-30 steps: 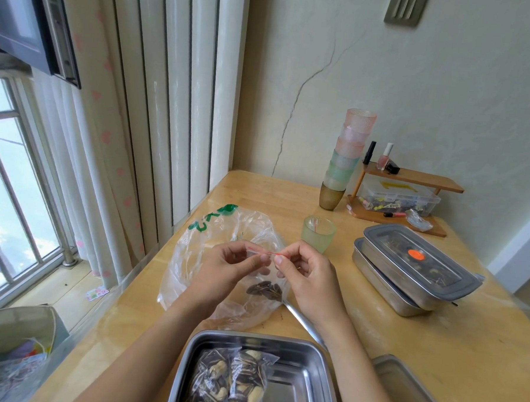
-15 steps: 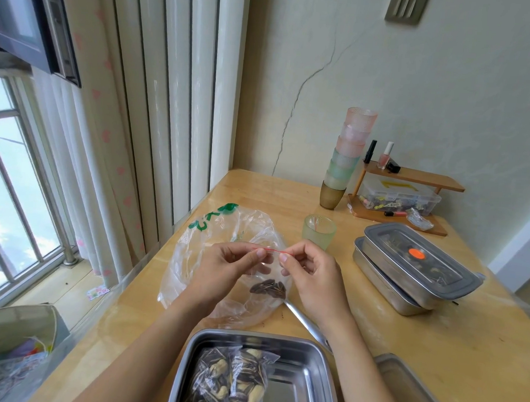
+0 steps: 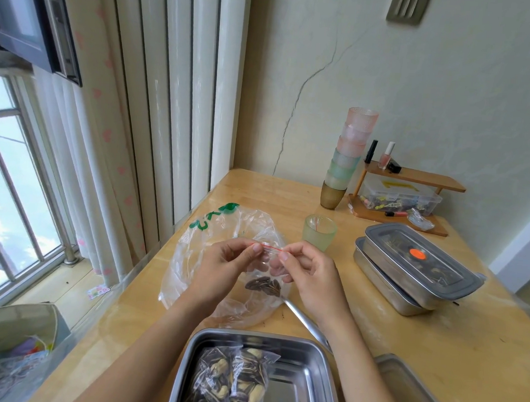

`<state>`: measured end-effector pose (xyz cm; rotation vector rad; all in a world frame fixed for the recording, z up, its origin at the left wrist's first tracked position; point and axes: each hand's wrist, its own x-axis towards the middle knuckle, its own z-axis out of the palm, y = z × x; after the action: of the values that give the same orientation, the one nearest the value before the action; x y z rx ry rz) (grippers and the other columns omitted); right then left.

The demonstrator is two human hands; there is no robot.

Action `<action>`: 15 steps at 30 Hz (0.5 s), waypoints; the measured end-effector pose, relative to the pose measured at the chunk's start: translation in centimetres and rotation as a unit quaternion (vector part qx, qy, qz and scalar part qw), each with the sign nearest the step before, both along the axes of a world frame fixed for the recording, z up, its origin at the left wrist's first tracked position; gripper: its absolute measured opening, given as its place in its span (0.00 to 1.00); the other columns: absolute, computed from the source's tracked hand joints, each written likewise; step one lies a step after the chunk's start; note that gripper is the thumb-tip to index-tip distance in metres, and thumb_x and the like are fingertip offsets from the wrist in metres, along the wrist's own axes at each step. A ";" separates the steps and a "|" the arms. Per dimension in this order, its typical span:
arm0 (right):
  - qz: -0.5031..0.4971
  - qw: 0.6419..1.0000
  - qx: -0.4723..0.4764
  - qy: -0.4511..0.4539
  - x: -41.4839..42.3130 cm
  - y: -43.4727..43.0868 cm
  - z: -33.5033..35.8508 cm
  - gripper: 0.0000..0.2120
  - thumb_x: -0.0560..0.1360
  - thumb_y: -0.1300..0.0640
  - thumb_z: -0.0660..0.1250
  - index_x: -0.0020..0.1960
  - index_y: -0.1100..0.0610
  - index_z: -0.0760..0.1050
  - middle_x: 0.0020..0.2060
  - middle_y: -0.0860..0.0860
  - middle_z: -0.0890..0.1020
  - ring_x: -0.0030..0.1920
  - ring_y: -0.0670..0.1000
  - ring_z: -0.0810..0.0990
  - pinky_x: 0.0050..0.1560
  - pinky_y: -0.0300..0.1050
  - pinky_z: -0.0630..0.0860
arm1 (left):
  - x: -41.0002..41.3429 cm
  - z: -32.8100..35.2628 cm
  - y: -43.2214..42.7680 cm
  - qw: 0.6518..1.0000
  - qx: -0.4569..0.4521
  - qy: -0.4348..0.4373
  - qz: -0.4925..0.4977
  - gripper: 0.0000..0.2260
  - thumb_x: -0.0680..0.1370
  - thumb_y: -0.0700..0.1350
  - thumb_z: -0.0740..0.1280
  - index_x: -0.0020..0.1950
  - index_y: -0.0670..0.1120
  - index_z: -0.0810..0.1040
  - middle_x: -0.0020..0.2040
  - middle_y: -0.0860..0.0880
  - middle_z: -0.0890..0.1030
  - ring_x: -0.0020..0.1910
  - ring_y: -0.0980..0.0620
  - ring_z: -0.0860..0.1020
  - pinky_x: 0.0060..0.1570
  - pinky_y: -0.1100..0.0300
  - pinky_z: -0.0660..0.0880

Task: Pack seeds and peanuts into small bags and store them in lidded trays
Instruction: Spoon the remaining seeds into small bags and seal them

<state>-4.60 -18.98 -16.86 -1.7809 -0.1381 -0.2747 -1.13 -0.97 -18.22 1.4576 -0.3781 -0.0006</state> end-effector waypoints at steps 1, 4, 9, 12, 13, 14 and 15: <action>-0.003 1.000 -0.001 0.002 0.0 0.0 0.0 0.04 0.82 0.58 0.68 0.50 0.56 0.81 0.40 0.53 0.88 0.42 0.52 0.87 0.43 0.43 0.80 | 0.0 0.0 0.1 1.000 0.007 -0.005 -0.008 0.09 0.82 0.44 0.68 0.57 0.42 0.84 0.45 0.46 0.87 0.42 0.53 0.84 0.45 0.64 0.78; -0.035 0.999 0.014 0.001 0.1 -0.3 -0.2 0.04 0.82 0.58 0.68 0.49 0.55 0.80 0.36 0.54 0.86 0.34 0.52 0.82 0.40 0.49 0.80 | 0.0 0.0 0.3 0.997 0.012 0.014 -0.068 0.17 0.79 0.42 0.72 0.68 0.45 0.75 0.50 0.41 0.85 0.49 0.46 0.85 0.51 0.58 0.81; -0.076 0.997 0.009 -0.019 0.4 -0.4 -1.0 0.11 0.83 0.57 0.68 0.59 0.44 0.70 0.39 0.53 0.87 0.34 0.54 0.83 0.43 0.56 0.82 | 0.1 -0.6 0.2 0.996 0.018 0.015 -0.091 0.27 0.78 0.36 0.73 0.73 0.47 0.66 0.45 0.34 0.80 0.41 0.48 0.81 0.41 0.58 0.79; -0.036 0.997 -0.021 -0.065 0.0 -0.1 -0.7 0.16 0.84 0.61 0.65 0.62 0.42 0.67 0.44 0.52 0.87 0.40 0.53 0.85 0.47 0.53 0.82 | 0.3 -0.7 0.4 0.997 -0.003 0.001 -0.076 0.23 0.80 0.36 0.70 0.69 0.49 0.64 0.41 0.41 0.77 0.36 0.48 0.77 0.37 0.57 0.76; -0.018 0.997 -0.034 -0.068 -0.2 0.0 -0.5 0.14 0.84 0.61 0.65 0.61 0.43 0.70 0.45 0.52 0.86 0.43 0.51 0.85 0.50 0.53 0.82 | 0.3 -0.6 0.5 0.998 -0.008 -0.004 -0.066 0.20 0.81 0.37 0.69 0.67 0.50 0.64 0.41 0.43 0.77 0.37 0.47 0.77 0.37 0.57 0.76; -0.001 0.997 -0.051 -0.065 -0.3 0.1 -0.3 0.11 0.84 0.59 0.66 0.59 0.44 0.73 0.46 0.50 0.85 0.46 0.50 0.85 0.53 0.55 0.82 | 0.4 -0.5 0.6 0.998 -0.009 -0.011 -0.056 0.18 0.81 0.38 0.69 0.65 0.50 0.64 0.42 0.44 0.76 0.38 0.46 0.77 0.38 0.57 0.76; 0.013 0.996 -0.069 -0.059 -0.4 0.2 -0.2 0.08 0.83 0.57 0.67 0.57 0.44 0.77 0.47 0.49 0.85 0.48 0.49 0.85 0.56 0.56 0.81 | 0.3 -0.4 0.6 0.999 -0.007 -0.019 -0.049 0.15 0.82 0.38 0.68 0.63 0.49 0.65 0.43 0.43 0.76 0.39 0.45 0.78 0.40 0.56 0.77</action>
<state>-4.96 -18.73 -17.02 -1.8978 -0.2687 -0.3591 -0.78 -0.32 -18.65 1.4255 -0.4785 -0.0487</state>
